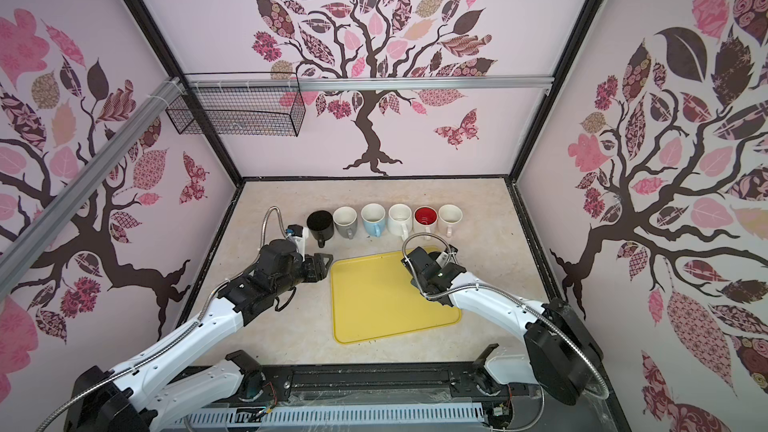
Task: Turn the mug right side up
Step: Pick up the mug from the tray.
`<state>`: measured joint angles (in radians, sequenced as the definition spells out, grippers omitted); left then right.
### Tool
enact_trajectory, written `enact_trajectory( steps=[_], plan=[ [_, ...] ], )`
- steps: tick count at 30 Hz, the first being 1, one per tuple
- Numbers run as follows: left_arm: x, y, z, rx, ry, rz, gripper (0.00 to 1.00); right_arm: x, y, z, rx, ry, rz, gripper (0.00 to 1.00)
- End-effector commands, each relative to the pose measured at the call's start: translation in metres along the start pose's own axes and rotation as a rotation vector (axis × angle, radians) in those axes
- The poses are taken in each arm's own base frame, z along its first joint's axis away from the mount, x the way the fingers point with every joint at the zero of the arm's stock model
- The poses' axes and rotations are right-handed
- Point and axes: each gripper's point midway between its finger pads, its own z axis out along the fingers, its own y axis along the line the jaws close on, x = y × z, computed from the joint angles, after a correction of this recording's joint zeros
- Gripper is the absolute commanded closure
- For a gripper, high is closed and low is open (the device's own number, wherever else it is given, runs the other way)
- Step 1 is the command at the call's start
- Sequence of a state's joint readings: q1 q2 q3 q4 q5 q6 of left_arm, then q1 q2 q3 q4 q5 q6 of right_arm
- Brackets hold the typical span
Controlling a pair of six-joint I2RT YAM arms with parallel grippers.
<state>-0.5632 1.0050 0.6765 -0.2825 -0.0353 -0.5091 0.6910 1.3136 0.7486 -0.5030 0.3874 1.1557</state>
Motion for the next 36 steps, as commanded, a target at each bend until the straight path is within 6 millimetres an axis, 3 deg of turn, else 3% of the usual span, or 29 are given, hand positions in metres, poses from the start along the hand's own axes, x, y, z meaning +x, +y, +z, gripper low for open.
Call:
enact_trajectory(
  steps=[1, 6, 13, 20, 30, 36],
  plan=[
    [0.008, 0.004, 0.004, 0.001, 0.012, -0.005, 0.36, -0.006, -0.001, 0.004, 0.030, -0.018, -0.051, 0.61],
    [0.010, 0.006, 0.005, -0.005, 0.011, -0.011, 0.36, -0.003, 0.002, 0.010, 0.021, -0.004, -0.105, 0.68],
    [0.012, 0.006, 0.006, -0.004, 0.018, -0.013, 0.36, -0.006, 0.007, 0.008, -0.006, -0.010, -0.131, 0.96],
    [0.014, 0.005, 0.004, 0.008, 0.025, -0.020, 0.36, -0.011, 0.010, -0.003, -0.057, -0.034, -0.214, 1.00],
    [0.012, -0.013, -0.018, 0.121, 0.005, -0.078, 0.39, -0.041, 0.025, -0.077, -0.327, -0.183, -0.315, 1.00],
    [0.014, -0.032, -0.034, 0.241, -0.009, -0.121, 0.40, -0.050, 0.051, -0.123, -0.532, -0.216, -0.333, 1.00]
  ],
)
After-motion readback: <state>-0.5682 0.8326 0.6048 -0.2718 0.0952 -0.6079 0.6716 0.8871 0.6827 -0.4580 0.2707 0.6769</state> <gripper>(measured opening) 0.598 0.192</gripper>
